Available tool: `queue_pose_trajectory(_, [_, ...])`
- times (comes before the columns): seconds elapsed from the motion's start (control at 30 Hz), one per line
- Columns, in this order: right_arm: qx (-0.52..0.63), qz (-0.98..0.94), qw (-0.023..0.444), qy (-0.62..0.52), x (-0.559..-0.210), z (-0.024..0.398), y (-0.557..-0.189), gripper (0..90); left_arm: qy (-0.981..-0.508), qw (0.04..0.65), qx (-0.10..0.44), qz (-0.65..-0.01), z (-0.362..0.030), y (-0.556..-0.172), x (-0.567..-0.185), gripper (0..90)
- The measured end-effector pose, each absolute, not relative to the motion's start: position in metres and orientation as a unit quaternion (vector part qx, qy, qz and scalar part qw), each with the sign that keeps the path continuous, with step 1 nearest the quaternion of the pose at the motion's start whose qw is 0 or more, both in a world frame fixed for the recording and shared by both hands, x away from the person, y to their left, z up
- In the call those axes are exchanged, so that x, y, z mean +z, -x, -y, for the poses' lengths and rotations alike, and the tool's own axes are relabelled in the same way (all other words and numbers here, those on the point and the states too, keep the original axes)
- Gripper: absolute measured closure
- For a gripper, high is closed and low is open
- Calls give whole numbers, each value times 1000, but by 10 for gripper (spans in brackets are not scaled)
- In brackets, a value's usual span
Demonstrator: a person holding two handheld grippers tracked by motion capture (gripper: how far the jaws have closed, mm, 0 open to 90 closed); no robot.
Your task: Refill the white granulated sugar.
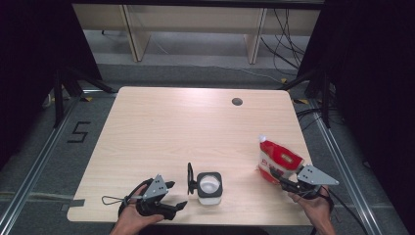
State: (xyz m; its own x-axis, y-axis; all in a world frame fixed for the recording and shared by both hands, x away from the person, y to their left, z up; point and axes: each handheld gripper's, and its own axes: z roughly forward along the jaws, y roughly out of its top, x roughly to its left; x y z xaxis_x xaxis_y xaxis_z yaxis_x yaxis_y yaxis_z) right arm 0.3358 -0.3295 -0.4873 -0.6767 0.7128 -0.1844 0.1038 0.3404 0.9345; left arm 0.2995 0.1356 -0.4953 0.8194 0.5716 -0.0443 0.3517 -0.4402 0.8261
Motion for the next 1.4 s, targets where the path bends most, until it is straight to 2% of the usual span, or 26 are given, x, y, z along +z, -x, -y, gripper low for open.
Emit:
queue_pose_trajectory(0.43, [515, -747, 298, -297, -487, 337, -330, 522, -836, 453, 119, -285, -135, -299, -496, 217])
queue_pose_trajectory(0.6, [525, -736, 303, -302, -484, 340, -325, 455, -839, 448, 122, -285, -136, -299, -495, 218])
queue_pose_trajectory(0.7, [522, -731, 281, -339, -483, 340, -317, 401, -841, 449, 122, -274, -137, -300, -495, 218])
queue_pose_trajectory(0.8, [515, -730, 284, -348, -481, 341, -312, 361, -835, 453, 118, -289, -136, -299, -496, 218])
queue_pose_trajectory(0.83, [507, -730, 300, -347, -478, 343, -309, 343, -835, 455, 114, -288, -136, -299, -496, 218])
queue_pose_trajectory(1.03, [496, -730, 284, -374, -476, 342, -290, 321, -833, 455, 120, -290, -136, -299, -496, 218])
queue_pose_trajectory(1.07, [490, -735, 295, -363, -476, 342, -290, 320, -834, 457, 122, -285, -136, -300, -496, 217])
queue_pose_trajectory(1.27, [479, -735, 283, -387, -476, 344, -283, 302, -841, 444, 126, -282, -138, -301, -495, 217])
queue_pose_trajectory(1.33, [473, -737, 297, -380, -476, 344, -281, 302, -838, 450, 126, -283, -137, -301, -496, 218])
queue_pose_trajectory(1.4, [470, -739, 292, -385, -475, 344, -278, 302, -838, 450, 126, -283, -137, -301, -496, 217])
